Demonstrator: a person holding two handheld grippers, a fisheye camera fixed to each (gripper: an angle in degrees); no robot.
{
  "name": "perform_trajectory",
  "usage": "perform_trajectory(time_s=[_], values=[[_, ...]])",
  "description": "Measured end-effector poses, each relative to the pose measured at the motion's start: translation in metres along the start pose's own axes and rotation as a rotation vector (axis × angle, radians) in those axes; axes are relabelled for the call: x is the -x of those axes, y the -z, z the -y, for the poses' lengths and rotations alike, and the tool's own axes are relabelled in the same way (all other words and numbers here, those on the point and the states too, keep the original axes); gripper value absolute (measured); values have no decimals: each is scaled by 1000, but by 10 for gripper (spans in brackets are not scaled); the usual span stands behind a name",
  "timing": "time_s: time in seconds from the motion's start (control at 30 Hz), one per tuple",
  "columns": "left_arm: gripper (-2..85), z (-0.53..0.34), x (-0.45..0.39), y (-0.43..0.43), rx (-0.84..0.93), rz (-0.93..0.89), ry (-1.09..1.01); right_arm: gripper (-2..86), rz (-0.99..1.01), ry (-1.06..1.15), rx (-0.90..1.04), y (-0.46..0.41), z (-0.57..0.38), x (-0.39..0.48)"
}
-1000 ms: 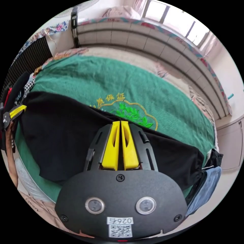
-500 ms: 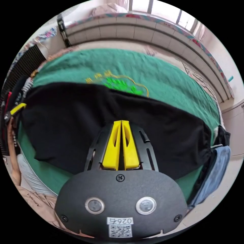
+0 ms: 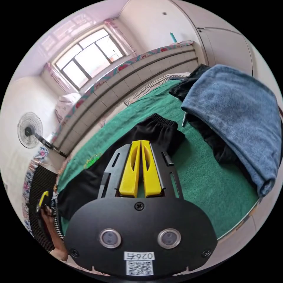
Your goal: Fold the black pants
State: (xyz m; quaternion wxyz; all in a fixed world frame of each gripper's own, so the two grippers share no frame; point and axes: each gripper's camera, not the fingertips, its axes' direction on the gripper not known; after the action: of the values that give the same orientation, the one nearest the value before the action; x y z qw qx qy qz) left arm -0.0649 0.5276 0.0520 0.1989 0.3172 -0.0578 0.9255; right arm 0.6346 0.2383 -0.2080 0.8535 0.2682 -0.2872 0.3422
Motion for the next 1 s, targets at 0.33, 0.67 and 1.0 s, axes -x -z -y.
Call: perform_trajectory(time_s=[0.33,0.67,1.0], values=[[-4,259,-161,-305,227,-220,-159,33,19,-87,26,68,13,-44],[79,386,-291,-546,467,-421,-140,102,61,-112,-6,147,44,-46],[6,482,-381,-548,407,-361,-307,-7,103,-73,-69,231,57,-35]])
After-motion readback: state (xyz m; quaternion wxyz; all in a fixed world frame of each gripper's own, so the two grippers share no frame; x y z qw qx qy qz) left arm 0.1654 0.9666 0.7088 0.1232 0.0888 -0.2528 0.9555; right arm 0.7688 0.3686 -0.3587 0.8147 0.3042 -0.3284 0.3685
